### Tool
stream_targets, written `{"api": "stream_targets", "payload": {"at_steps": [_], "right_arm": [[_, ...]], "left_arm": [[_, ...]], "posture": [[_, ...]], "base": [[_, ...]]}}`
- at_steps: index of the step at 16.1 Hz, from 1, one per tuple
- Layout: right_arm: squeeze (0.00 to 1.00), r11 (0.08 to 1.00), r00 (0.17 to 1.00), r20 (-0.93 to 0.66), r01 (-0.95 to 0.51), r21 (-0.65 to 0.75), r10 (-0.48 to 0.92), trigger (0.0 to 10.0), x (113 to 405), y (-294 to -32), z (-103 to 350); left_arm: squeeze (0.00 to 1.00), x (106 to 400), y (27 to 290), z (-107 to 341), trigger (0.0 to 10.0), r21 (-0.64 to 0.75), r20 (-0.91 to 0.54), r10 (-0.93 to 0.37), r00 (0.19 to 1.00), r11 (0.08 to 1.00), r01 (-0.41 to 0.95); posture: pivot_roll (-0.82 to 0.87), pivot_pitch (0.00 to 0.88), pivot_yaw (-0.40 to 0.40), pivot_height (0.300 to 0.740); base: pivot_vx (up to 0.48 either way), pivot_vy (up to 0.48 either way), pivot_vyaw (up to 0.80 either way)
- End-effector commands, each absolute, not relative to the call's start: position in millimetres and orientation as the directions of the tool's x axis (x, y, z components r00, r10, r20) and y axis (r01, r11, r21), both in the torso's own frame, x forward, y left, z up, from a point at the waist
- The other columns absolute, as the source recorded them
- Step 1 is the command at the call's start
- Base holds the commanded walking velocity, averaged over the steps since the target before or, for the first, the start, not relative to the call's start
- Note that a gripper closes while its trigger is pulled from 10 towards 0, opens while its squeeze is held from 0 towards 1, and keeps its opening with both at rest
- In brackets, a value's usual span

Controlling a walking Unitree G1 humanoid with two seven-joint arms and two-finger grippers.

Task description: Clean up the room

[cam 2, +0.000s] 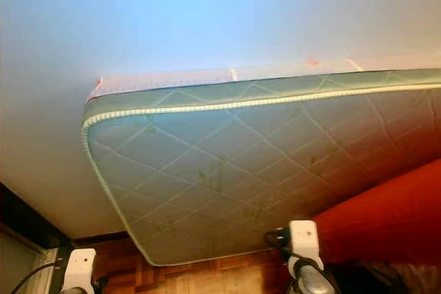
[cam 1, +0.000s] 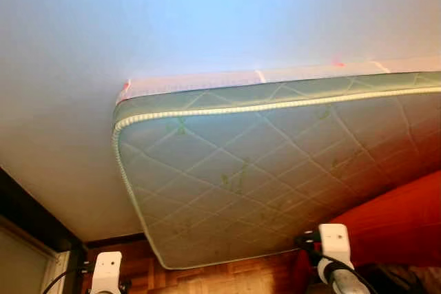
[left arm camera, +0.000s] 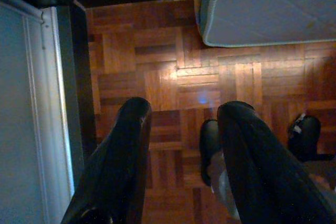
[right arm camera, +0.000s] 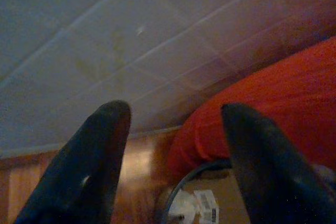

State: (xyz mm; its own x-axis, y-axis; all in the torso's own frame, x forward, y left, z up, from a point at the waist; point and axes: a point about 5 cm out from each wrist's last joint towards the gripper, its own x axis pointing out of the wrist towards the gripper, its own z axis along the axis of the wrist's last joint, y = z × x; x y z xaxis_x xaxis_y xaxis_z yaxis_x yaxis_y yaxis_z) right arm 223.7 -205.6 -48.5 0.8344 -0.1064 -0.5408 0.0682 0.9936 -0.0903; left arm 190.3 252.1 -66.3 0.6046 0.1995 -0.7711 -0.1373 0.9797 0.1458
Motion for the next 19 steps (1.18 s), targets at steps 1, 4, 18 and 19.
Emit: {"api": "stream_targets", "payload": {"at_steps": [1, 4, 18, 19], "right_arm": [[0.0, 0.994, 0.834, -0.54, 0.088, -0.07, -0.112, 10.0, 221, -206, -50], [0.0, 0.992, 0.994, 0.001, 0.11, -0.058, -0.11, 10.0, 311, -201, 53], [0.0, 0.975, 0.919, -0.371, 0.057, -0.213, -0.134, 10.0, 233, -232, -23], [0.0, 0.976, 0.905, -0.402, 0.06, -0.212, -0.142, 10.0, 237, -232, -24]], "left_arm": [[0.0, 186, 252, -68, 10.0, 0.14, -0.773, 0.208, 0.599, 0.977, -0.158], [0.0, 186, 252, -68, 10.0, 0.131, -0.771, 0.208, 0.602, 0.977, -0.171], [0.0, 186, 257, -67, 10.0, 0.138, -0.76, 0.218, 0.612, 0.975, -0.176], [0.0, 186, 257, -66, 10.0, 0.137, -0.76, 0.218, 0.612, 0.975, -0.176]], "posture": [[0.14, 0.025, -0.101, 0.74], [0.15, 0.018, -0.103, 0.74], [0.13, 0.052, -0.092, 0.74], [0.13, 0.051, -0.085, 0.74]], "base": [[0.0, 0.0, 0.0], [0.0, 0.0, 0.0], [0.0, 0.0, 0.0], [0.0, 0.0, 0.0]]}}
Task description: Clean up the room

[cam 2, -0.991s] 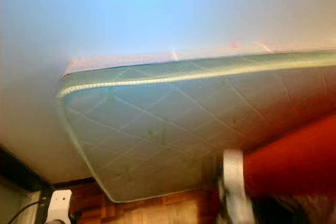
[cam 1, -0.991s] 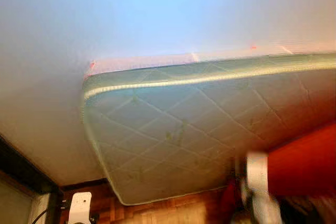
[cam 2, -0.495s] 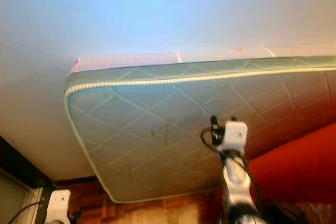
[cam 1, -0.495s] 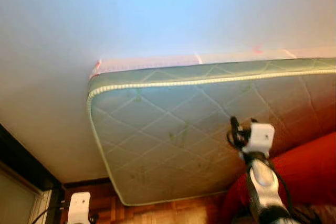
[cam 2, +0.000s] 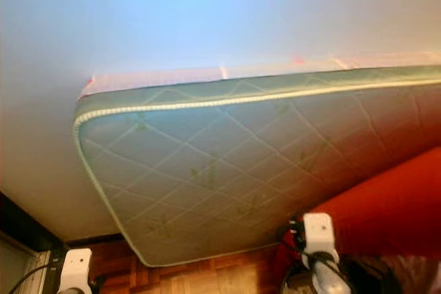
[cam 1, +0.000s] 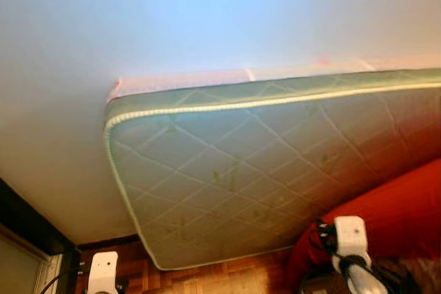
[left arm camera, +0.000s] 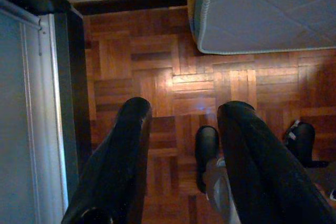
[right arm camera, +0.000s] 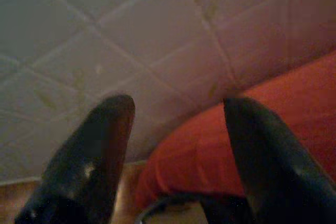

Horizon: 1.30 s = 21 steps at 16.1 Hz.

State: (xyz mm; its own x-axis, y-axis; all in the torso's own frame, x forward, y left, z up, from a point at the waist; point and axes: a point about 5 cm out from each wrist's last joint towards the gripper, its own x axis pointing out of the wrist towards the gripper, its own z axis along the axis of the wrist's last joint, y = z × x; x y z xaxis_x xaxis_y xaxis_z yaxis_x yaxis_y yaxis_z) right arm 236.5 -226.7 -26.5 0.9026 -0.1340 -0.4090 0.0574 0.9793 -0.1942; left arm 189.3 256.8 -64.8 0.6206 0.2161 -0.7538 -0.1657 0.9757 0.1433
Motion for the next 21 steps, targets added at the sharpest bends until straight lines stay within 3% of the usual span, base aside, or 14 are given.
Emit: {"api": "stream_targets", "payload": {"at_steps": [1, 3, 7, 10, 12, 15, 21], "right_arm": [[0.0, 0.968, 0.886, -0.424, 0.092, -0.233, -0.186, 10.0, 244, -234, -23], [0.0, 0.968, 0.823, -0.509, 0.21, -0.14, -0.252, 10.0, 240, -241, -31], [0.0, 0.96, 0.615, -0.746, 0.252, -0.122, -0.256, 10.0, 183, -239, -72], [0.0, 0.955, 0.529, -0.822, 0.29, -0.061, -0.213, 10.0, 158, -232, -87], [0.0, 0.965, 0.462, -0.863, 0.244, -0.097, -0.203, 10.0, 143, -228, -95], [0.0, 0.96, 0.488, -0.854, 0.278, -0.045, -0.181, 10.0, 143, -222, -95], [0.0, 0.981, 0.567, -0.818, 0.192, 0.024, -0.091, 10.0, 169, -209, -87]], "left_arm": [[0.0, 187, 256, -66, 10.0, 0.136, -0.76, 0.217, 0.613, 0.975, -0.177], [0.0, 188, 256, -66, 10.0, 0.131, -0.758, 0.219, 0.615, 0.974, -0.185], [0.0, 190, 257, -65, 10.0, 0.143, -0.761, 0.217, 0.612, 0.975, -0.168], [0.0, 190, 262, -63, 10.0, 0.159, -0.762, 0.215, 0.611, 0.976, -0.146], [0.0, 191, 264, -62, 10.0, 0.161, -0.76, 0.215, 0.613, 0.977, -0.142], [0.0, 191, 263, -62, 10.0, 0.15, -0.761, 0.209, 0.614, 0.978, -0.146], [0.0, 191, 259, -64, 10.0, 0.096, -0.76, 0.192, 0.621, 0.978, -0.184]], "posture": [[0.15, 0.048, -0.076, 0.74], [0.16, 0.041, -0.049, 0.74], [0.2, 0.019, -0.009, 0.74], [0.18, 0.006, 0.014, 0.74], [0.18, 0.0, 0.016, 0.74], [0.18, 0.01, 0.002, 0.74], [0.19, 0.02, -0.019, 0.74]], "base": [[0.0, 0.0, 0.0], [0.0, 0.0, 0.0], [0.0, 0.0, 0.0], [0.0, 0.0, 0.0], [0.0, 0.0, 0.0], [0.0, 0.0, 0.0], [0.0, 0.0, 0.0]]}}
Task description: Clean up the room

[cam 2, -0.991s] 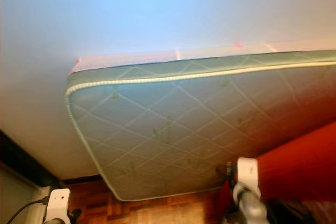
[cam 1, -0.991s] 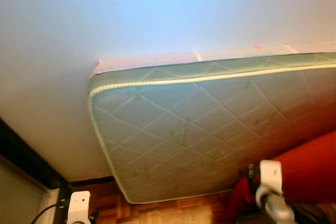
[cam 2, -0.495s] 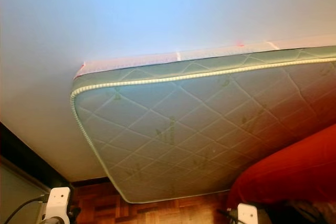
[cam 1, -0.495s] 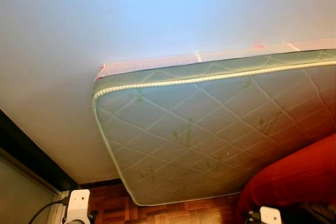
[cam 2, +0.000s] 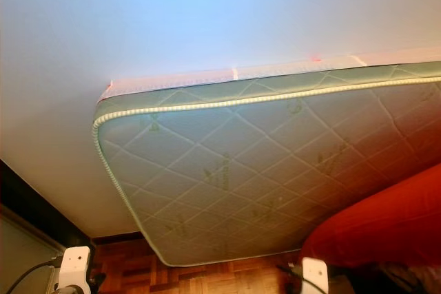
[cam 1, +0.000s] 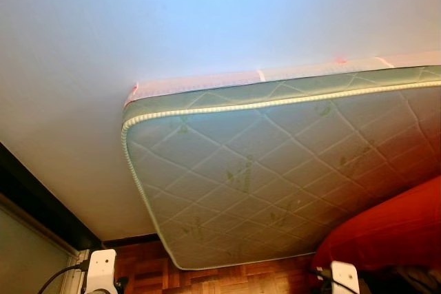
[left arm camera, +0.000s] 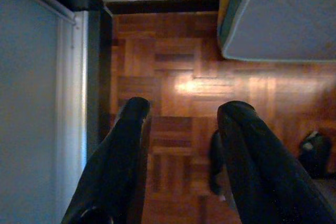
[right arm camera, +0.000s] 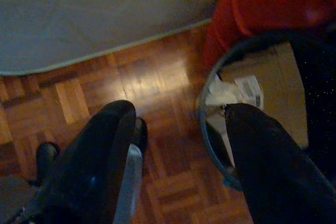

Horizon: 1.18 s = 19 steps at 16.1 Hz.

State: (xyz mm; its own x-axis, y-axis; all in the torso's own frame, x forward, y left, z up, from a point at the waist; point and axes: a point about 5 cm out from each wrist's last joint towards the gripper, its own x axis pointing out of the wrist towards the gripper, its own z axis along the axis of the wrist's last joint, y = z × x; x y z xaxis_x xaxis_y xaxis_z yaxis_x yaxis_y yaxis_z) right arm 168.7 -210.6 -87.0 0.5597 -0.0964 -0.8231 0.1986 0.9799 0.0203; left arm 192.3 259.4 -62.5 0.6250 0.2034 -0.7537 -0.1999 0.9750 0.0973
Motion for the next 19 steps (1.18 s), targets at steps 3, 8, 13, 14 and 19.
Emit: {"api": "stream_targets", "payload": {"at_steps": [3, 8, 13, 14, 19], "right_arm": [[0.0, 0.98, 0.569, -0.818, 0.198, 0.035, -0.086, 10.0, 159, -212, -90], [0.0, 0.981, 0.562, -0.82, 0.195, 0.009, -0.104, 10.0, 148, -222, -92], [0.0, 0.964, 0.576, -0.804, 0.264, 0.009, -0.151, 10.0, 142, -231, -91], [0.0, 0.96, 0.572, -0.804, 0.279, 0.005, -0.162, 10.0, 137, -234, -92], [0.0, 0.958, 0.596, -0.783, 0.288, 0.005, -0.175, 10.0, 160, -226, -86]], "left_arm": [[0.0, 196, 258, -59, 10.0, 0.076, -0.709, 0.198, 0.677, 0.976, -0.206], [0.0, 271, 227, 1, 10.0, 0.096, -0.293, 0.103, 0.951, 0.992, -0.078], [0.0, 315, 193, 72, 10.0, 0.203, 0.112, -0.01, 0.994, 0.979, -0.014], [0.0, 309, 201, 71, 10.0, 0.196, 0.135, 0.019, 0.991, 0.98, -0.046], [0.0, 253, 223, -1, 10.0, 0.239, -0.193, 0.183, 0.964, 0.962, -0.135]], "posture": [[0.18, 0.023, -0.021, 0.74], [0.16, 0.049, 0.005, 0.74], [0.11, 0.072, 0.085, 0.74], [0.11, 0.079, 0.096, 0.74], [0.13, 0.071, 0.079, 0.74]], "base": [[0.0, 0.0, 0.0], [0.0, 0.0, 0.0], [0.0, 0.0, 0.0], [0.0, 0.0, 0.0], [0.0, 0.0, 0.0]]}}
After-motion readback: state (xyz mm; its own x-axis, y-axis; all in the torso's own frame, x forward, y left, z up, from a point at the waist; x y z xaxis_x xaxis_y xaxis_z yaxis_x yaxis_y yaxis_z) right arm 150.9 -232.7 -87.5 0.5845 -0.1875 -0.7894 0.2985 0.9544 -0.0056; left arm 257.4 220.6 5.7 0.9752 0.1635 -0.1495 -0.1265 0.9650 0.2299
